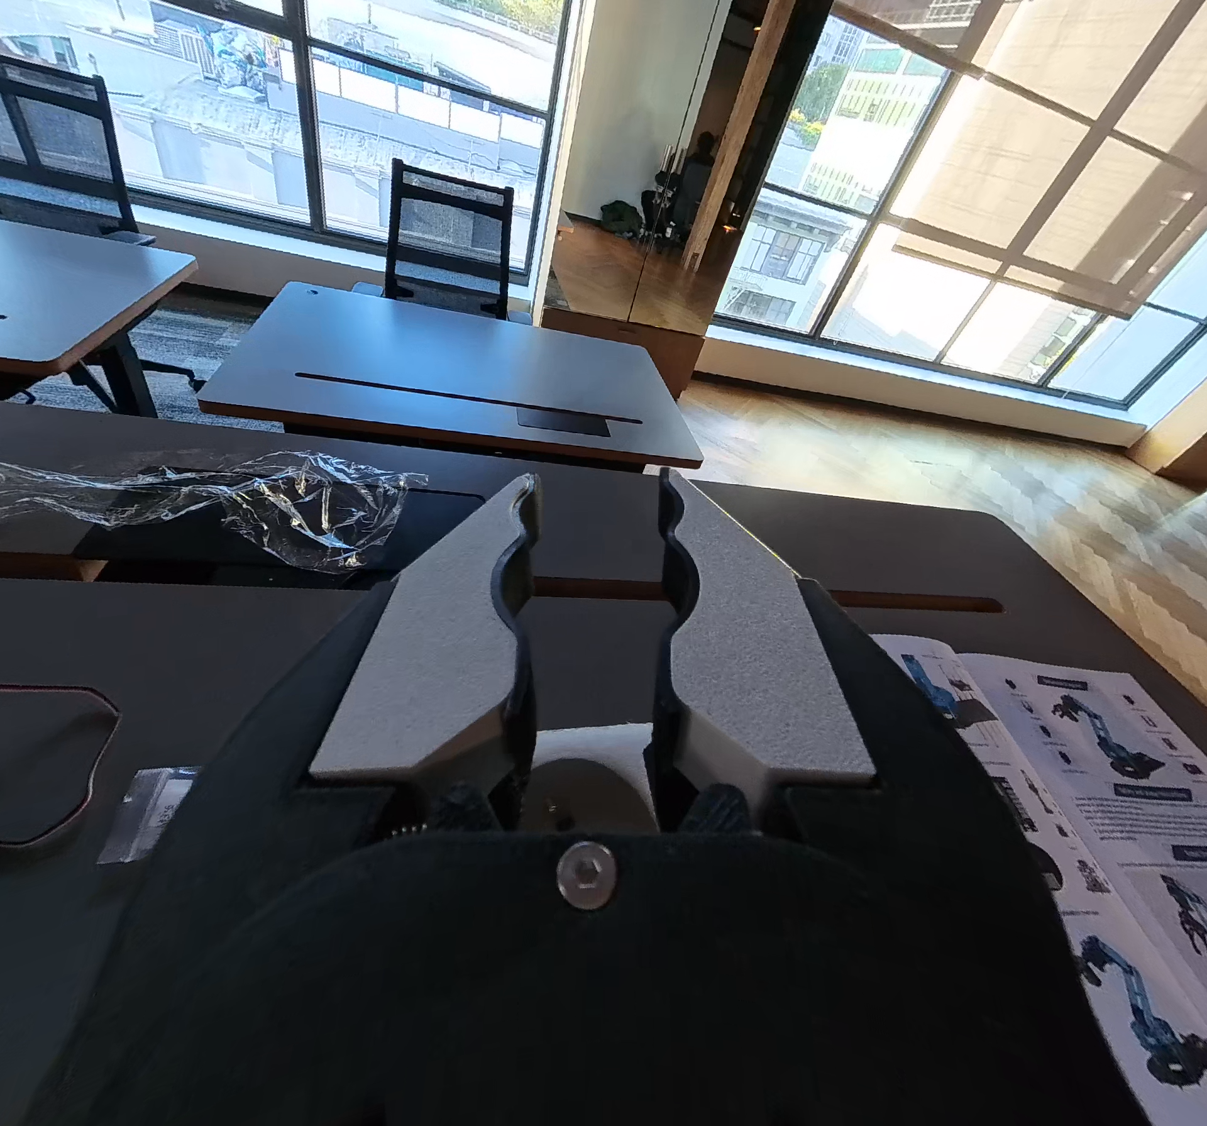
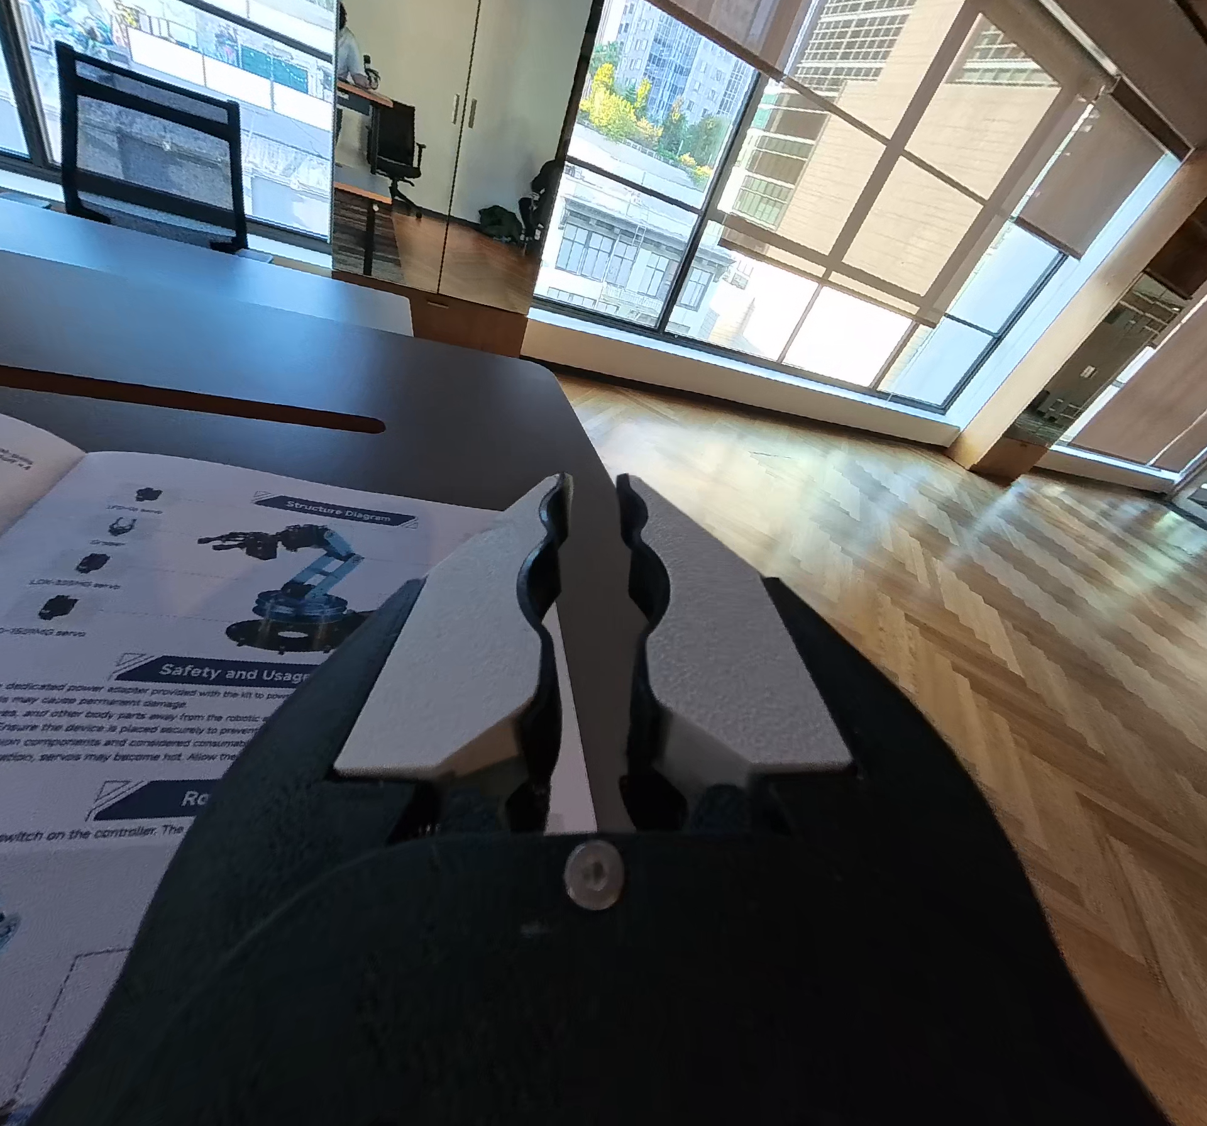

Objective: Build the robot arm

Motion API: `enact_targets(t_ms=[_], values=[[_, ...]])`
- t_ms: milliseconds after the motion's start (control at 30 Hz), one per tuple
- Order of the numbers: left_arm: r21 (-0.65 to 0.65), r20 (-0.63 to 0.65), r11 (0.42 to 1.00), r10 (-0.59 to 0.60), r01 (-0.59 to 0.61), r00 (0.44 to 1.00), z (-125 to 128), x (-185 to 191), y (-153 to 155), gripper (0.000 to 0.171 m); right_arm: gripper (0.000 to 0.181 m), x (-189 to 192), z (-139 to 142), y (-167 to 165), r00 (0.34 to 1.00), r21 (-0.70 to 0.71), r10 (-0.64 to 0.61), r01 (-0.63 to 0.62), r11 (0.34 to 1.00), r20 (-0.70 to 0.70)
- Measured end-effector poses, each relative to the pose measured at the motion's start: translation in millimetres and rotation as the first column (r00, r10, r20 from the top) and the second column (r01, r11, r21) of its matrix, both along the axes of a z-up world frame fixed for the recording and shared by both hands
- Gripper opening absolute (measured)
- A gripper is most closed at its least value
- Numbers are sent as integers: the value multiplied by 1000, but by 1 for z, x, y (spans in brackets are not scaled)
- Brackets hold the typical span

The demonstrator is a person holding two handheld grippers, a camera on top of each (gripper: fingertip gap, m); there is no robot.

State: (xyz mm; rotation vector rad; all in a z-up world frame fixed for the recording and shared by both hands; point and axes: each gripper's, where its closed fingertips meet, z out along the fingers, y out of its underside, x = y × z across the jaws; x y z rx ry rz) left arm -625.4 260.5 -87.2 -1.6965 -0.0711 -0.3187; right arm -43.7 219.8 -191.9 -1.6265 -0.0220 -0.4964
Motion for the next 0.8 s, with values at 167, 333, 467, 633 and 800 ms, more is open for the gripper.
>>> enact_targets(t_ms=[167,333,467,633,800], values=[[2,0,1000,-12,12,1000,0,4,0,34,0,-5,0,0,1000,-4,26,-26,1000,7],[2,2,1000,-18,18,1000,1,6,0,34,0,-8,0,1,999,-6,44,-44,999,4],[-2,8,1000,-22,22,1000,-1,7,0,34,0,-9,-1,1,998,-10,55,-55,998,2],[-1,1,1000,-20,20,1000,-1,8,0,34,0,-15,1,0,997,-7,79,-79,997,4],[-1,13,1000,-11,11,1000,-4,4,2,34,0,-17,-1,0,996,-14,89,-89,996,-3]])
